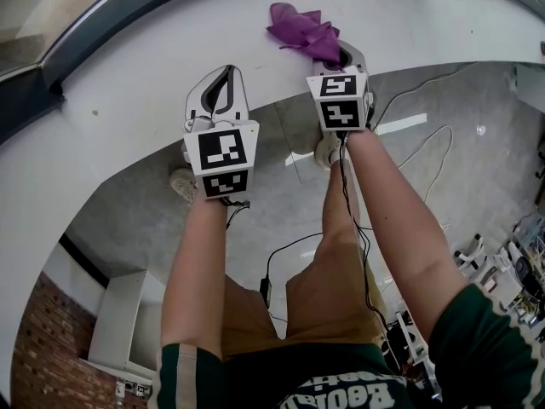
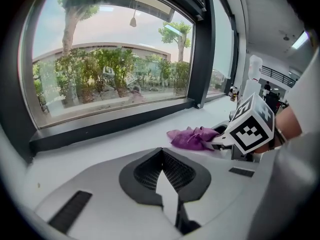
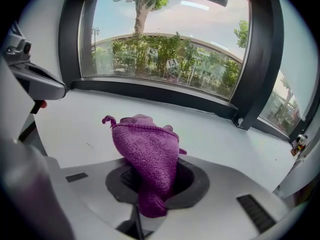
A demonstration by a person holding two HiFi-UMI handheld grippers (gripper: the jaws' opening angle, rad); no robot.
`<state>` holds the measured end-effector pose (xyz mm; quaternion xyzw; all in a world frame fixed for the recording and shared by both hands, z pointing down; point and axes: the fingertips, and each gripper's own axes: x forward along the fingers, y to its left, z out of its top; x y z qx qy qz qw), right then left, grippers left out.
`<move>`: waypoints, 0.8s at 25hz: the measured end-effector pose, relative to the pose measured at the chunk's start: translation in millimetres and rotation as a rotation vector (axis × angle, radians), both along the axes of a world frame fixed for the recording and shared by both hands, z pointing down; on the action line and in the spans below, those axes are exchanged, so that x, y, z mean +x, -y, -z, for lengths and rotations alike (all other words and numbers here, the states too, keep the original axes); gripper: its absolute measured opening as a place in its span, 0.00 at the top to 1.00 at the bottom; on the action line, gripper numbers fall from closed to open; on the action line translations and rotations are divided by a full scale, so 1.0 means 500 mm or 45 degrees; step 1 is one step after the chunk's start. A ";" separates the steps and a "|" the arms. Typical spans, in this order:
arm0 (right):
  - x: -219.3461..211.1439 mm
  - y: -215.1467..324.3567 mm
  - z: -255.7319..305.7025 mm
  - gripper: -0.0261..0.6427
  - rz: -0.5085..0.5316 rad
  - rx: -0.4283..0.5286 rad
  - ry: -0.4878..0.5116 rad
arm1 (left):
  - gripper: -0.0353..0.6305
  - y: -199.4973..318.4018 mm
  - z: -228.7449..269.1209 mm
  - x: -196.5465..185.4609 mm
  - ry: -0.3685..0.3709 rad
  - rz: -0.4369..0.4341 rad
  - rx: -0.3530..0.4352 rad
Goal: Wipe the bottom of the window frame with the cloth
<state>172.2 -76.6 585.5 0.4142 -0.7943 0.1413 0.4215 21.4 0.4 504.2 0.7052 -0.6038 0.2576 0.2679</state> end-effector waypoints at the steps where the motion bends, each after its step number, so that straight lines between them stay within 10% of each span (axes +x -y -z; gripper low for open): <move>1: -0.011 -0.005 0.000 0.83 0.010 -0.001 0.002 | 0.93 -0.003 0.002 -0.008 0.001 0.006 0.002; 20: -0.194 -0.099 0.015 0.83 0.152 -0.019 0.000 | 0.93 -0.086 0.030 -0.165 0.005 0.133 0.001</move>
